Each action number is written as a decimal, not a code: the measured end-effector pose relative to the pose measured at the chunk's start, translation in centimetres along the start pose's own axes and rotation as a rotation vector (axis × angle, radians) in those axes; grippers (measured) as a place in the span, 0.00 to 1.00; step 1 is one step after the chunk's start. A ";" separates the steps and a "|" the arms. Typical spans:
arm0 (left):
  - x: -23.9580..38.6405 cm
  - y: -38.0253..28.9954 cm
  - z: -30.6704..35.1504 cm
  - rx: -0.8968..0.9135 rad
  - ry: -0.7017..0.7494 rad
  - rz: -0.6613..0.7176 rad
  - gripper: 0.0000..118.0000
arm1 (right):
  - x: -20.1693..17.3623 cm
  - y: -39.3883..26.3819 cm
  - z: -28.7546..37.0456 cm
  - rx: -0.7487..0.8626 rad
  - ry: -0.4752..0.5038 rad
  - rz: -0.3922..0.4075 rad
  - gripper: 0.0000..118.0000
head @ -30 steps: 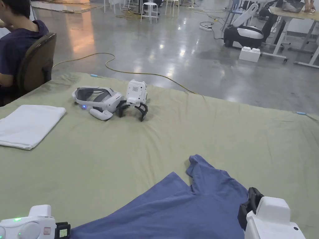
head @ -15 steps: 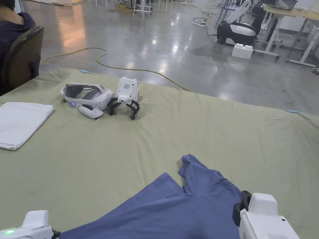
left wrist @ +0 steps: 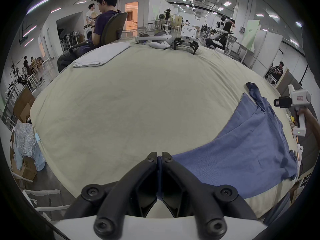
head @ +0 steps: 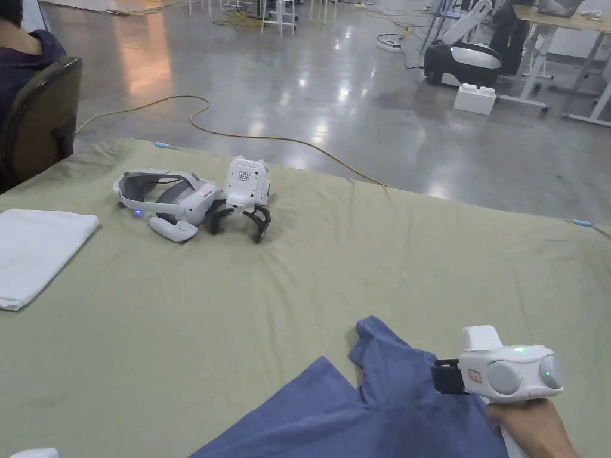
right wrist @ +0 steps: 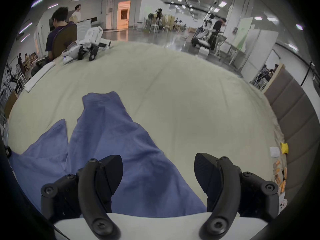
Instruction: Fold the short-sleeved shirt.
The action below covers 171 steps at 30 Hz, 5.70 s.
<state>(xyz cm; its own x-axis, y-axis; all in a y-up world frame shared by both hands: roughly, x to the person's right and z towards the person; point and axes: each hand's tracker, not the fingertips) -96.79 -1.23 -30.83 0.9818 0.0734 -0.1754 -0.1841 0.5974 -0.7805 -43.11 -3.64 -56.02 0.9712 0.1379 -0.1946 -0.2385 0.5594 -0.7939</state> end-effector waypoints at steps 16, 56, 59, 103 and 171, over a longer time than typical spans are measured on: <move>-0.2 -0.4 -2.3 -0.035 0.034 -0.017 0.00 | -1.1 0.4 -4.9 -0.098 0.090 -0.036 0.02; 15.2 35.2 22.8 0.719 -0.143 -0.250 0.00 | 12.0 9.4 45.0 0.811 -0.385 -0.222 0.02; 15.5 38.1 23.7 0.747 -0.117 -0.272 0.00 | 12.2 12.4 45.7 0.820 -0.396 -0.217 0.02; 3.8 6.0 11.2 0.371 -0.207 -0.255 0.00 | 1.7 -18.6 36.2 0.426 -0.330 -0.051 0.02; 2.9 -2.9 6.6 0.041 -0.119 -0.139 0.00 | -9.1 -18.6 29.2 0.744 -0.301 -0.221 0.00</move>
<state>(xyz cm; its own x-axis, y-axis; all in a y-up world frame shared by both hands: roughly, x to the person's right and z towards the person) -93.07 2.51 -25.15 0.9968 0.0802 0.0064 -0.0466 0.6402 -0.7668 -47.57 8.57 -22.70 0.9792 0.1151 0.1672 -0.0832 0.9789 -0.1869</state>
